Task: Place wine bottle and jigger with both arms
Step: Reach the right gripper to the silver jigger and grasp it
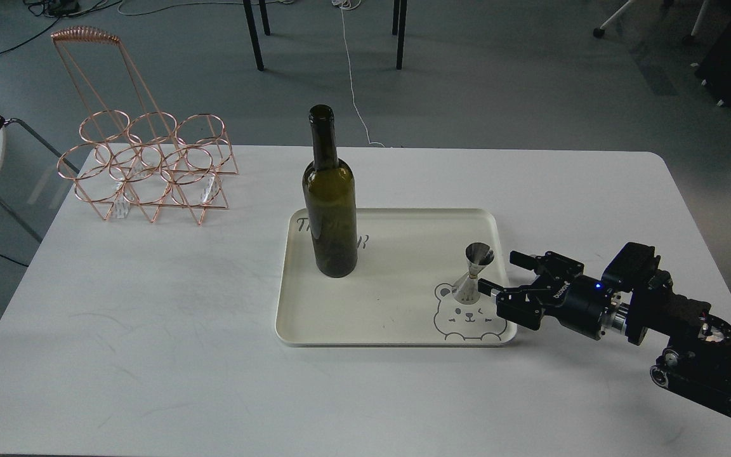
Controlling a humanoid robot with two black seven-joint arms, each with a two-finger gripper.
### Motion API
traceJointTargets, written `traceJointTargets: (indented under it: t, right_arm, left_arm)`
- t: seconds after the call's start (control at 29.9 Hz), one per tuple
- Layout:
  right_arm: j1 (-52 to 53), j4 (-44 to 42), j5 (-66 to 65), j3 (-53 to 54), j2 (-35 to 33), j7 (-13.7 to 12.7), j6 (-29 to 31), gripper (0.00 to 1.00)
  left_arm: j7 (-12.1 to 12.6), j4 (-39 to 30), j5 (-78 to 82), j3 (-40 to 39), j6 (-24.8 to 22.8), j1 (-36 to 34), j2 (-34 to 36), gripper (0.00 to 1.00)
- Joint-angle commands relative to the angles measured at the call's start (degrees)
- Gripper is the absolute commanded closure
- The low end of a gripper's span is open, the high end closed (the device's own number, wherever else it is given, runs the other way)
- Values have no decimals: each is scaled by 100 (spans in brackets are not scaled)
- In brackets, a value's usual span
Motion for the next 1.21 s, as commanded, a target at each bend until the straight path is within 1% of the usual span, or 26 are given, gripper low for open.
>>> traceJointTargets:
  t: [0.0, 0.1, 0.27, 0.67, 0.87, 0.94, 0.97, 1.07, 1.17]
  right_arm:
    - [184, -197, -14, -193, 372, 0, -44, 19]
    - [360, -399, -14, -334, 487, 0, -114, 29]
    - [571, -488, -14, -554, 602, 0, -132, 39]
    - [518, -479, -190, -616, 444, 0, -181, 43]
    - [510, -470, -260, -774, 391, 0, -181, 60]
    - [510, -470, -260, -792, 391, 0, -181, 70]
    - [510, -470, -260, -792, 382, 0, -181, 73]
    - [527, -461, -260, -792, 391, 0, -181, 78]
    - [562, -461, -260, -783, 400, 0, -181, 79]
  left_arm:
    - [-76, 9, 0, 0, 0, 0, 10, 1]
    - [-120, 18, 0, 0, 0, 0, 10, 1]
    - [-120, 105, 0, 0, -9, 0, 10, 1]
    - [-120, 150, 0, 0, -9, 0, 45, 1]
    - [-120, 229, 0, -18, -9, -8, 53, 1]
    - [-120, 273, 9, -18, -9, -8, 45, 1]
    - [-120, 290, 1, -18, -9, -8, 53, 1]
    - [-120, 334, 9, -18, -18, -8, 45, 1]
    - [-120, 361, 9, -18, -18, -8, 45, 1]
